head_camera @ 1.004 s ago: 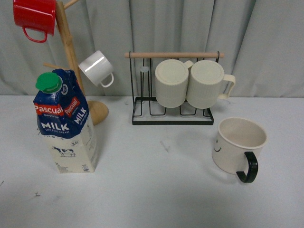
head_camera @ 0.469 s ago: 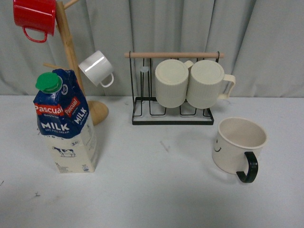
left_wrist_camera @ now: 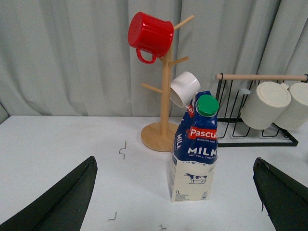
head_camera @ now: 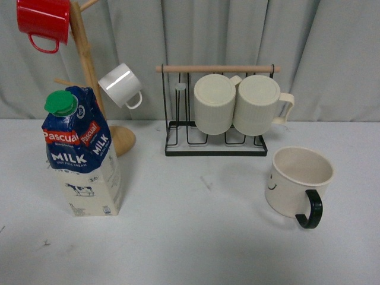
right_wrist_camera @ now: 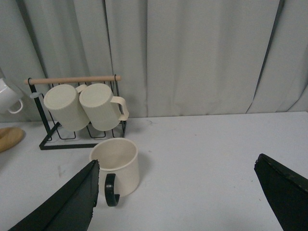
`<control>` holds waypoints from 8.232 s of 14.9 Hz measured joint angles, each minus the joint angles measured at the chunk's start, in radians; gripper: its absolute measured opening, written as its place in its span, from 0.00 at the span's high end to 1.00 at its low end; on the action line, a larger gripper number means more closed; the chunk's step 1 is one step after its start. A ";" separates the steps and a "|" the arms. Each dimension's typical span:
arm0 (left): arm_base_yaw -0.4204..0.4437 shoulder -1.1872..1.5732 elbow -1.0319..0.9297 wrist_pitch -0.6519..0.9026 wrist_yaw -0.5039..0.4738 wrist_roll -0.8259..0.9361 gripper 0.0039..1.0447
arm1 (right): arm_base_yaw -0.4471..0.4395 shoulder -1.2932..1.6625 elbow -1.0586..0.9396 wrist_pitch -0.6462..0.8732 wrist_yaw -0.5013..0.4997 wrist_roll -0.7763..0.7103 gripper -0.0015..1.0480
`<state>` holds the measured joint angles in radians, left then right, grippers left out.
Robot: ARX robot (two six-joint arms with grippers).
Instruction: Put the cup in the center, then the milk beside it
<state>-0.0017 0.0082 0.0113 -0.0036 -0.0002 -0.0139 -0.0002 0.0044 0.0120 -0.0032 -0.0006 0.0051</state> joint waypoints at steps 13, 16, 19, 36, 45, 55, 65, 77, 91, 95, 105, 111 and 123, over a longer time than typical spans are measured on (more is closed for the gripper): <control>0.001 0.000 0.000 0.000 0.000 0.000 0.06 | 0.010 1.320 0.457 0.593 -0.118 0.120 0.06; 0.001 0.000 0.000 0.000 0.000 0.000 0.06 | 0.073 1.772 0.918 0.264 0.032 0.250 0.06; 0.001 0.000 0.000 0.000 0.000 0.000 0.06 | 0.101 1.851 0.977 0.185 0.019 0.295 0.06; 0.001 0.000 0.000 0.000 0.000 0.000 0.06 | 0.130 1.976 1.055 0.052 -0.018 0.338 0.97; 0.001 0.000 0.000 0.000 0.000 0.000 0.06 | 0.322 2.014 1.243 -0.074 -0.023 0.313 0.97; 0.001 0.000 0.000 0.000 0.000 0.000 0.06 | 0.340 2.077 1.284 -0.144 -0.015 0.175 0.97; 0.001 0.000 0.000 0.000 0.000 0.000 0.06 | 0.267 1.674 1.053 0.195 -0.156 0.237 0.07; 0.001 0.000 0.000 0.000 0.000 0.000 0.06 | 0.076 0.934 0.148 0.777 0.077 -0.002 0.98; 0.001 0.000 0.000 0.000 0.000 0.000 0.06 | 0.000 0.416 0.000 0.419 0.003 -0.003 0.98; 0.001 0.000 0.000 0.000 0.000 0.000 0.06 | 0.000 0.296 0.000 0.307 0.003 -0.003 0.98; 0.001 0.000 0.000 0.000 0.000 0.000 0.06 | 0.000 0.119 0.001 0.100 0.003 -0.002 0.98; 0.001 0.000 0.000 0.001 0.000 0.000 0.06 | 0.000 0.000 0.000 0.000 0.001 -0.003 0.98; -0.077 0.234 0.164 -0.354 -0.228 -0.155 0.06 | 0.000 0.000 0.000 -0.001 0.000 -0.004 0.06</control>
<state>-0.0784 0.2420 0.1749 -0.3580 -0.2283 -0.1692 -0.0002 0.0044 0.0120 -0.0040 -0.0002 0.0010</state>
